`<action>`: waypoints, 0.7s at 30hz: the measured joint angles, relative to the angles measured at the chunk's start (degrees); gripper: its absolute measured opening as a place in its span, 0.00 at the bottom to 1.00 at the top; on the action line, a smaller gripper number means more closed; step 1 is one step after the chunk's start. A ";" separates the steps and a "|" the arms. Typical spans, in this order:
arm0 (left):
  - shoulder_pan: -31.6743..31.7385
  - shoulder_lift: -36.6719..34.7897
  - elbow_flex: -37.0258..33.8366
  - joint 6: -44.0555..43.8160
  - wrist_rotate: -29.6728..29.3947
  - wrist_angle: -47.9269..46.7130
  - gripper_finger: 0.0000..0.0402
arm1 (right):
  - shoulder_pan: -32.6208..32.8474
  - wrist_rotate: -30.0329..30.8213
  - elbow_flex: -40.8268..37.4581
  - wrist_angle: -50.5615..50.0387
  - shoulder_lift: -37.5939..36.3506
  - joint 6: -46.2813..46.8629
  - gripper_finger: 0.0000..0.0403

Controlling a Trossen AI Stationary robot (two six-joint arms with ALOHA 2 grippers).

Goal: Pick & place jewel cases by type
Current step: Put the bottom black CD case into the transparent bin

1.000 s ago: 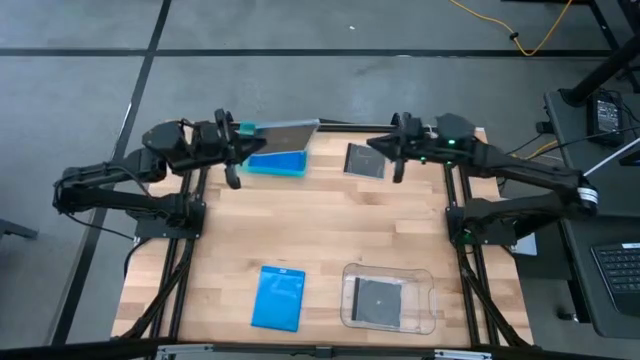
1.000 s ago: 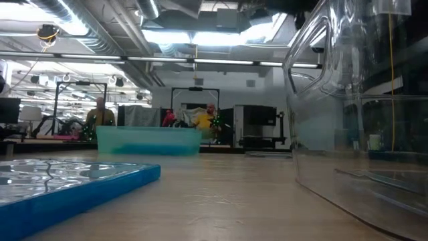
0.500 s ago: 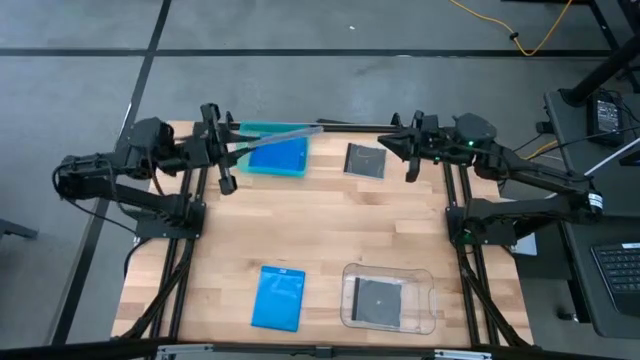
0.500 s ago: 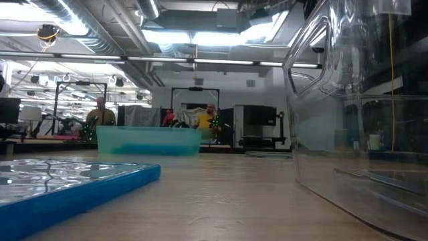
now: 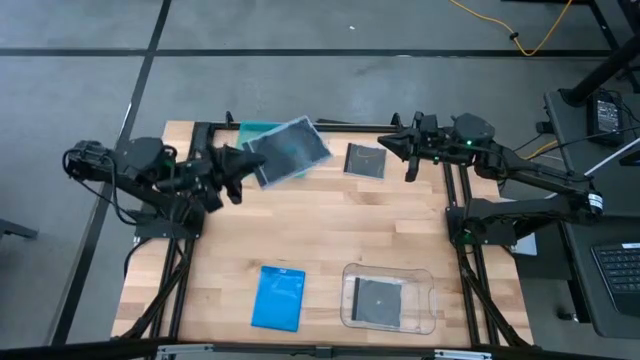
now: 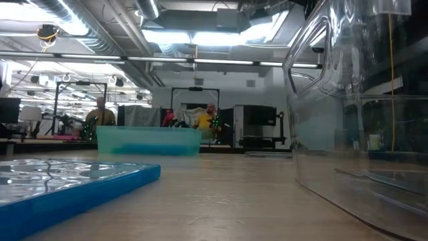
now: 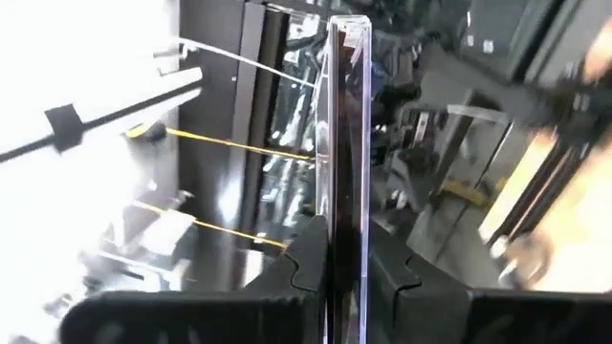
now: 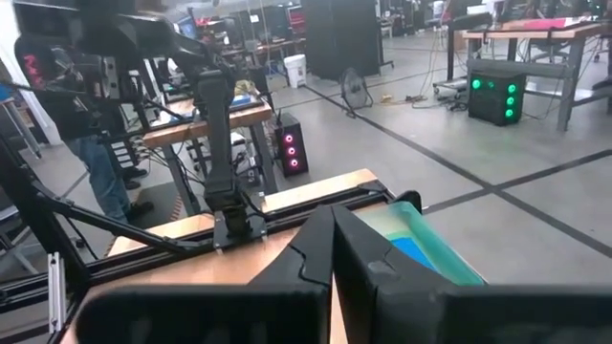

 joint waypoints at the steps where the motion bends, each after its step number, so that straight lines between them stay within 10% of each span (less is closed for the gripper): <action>1: -1.18 0.13 0.15 3.08 -1.76 0.04 0.05 | 0.02 0.19 0.00 -0.26 0.00 0.00 0.02; 8: -8.21 0.24 0.22 22.43 -13.88 0.02 0.05 | 0.04 5.50 0.00 -5.24 0.00 1.58 0.02; 21: -12.77 -0.05 0.22 21.70 -14.66 -0.46 0.05 | 0.04 5.84 0.00 -7.70 0.00 1.69 0.02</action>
